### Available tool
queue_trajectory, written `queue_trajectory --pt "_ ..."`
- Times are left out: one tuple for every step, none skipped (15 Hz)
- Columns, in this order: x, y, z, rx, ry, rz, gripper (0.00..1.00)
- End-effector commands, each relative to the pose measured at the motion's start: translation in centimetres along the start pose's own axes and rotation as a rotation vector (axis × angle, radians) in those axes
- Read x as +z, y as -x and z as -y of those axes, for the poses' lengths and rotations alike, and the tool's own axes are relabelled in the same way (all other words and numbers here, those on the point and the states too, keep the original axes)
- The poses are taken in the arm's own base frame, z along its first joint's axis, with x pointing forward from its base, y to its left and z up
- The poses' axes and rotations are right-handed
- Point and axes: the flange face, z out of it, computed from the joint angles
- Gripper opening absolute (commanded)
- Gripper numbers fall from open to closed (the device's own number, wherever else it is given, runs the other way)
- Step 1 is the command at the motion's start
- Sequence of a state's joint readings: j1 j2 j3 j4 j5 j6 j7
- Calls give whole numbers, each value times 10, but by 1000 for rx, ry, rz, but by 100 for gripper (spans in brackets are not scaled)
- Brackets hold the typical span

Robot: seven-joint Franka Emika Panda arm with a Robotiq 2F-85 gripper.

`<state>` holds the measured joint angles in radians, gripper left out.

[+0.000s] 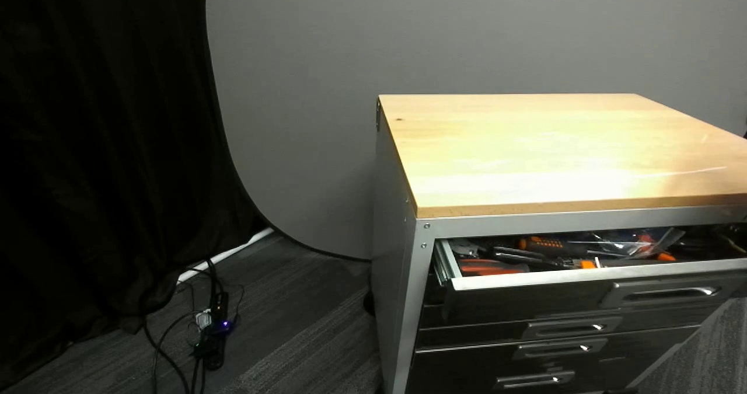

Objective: Place the black and yellow screwdriver inside the open drawer then push the drawer closed

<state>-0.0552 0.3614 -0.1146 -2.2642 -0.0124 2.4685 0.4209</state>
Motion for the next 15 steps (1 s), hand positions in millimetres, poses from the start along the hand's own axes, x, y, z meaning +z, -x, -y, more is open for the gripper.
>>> queue_trajectory --pt "-13 -10 21 95 -58 -152 0" --pt "-14 -13 25 117 -72 -188 0" --pt "-15 -16 28 136 -83 -219 0" --pt "-15 -19 30 153 -92 -240 0" --pt "-16 -20 31 168 -103 -262 0" --pt "-15 -19 32 177 -110 -277 0" --pt "-13 -17 31 182 -114 -284 0" --pt "-12 -15 31 183 -120 -296 0" --pt "-11 -13 31 182 -128 -308 0" --pt "-11 -10 32 182 -137 -322 0" --pt "-11 -8 32 180 -146 -336 0" --pt "-10 -3 33 172 -161 -356 0" --pt "-9 1 34 161 -176 -378 0" --pt "-7 6 36 146 -193 -402 0" --pt "-5 11 38 130 -208 -421 0"
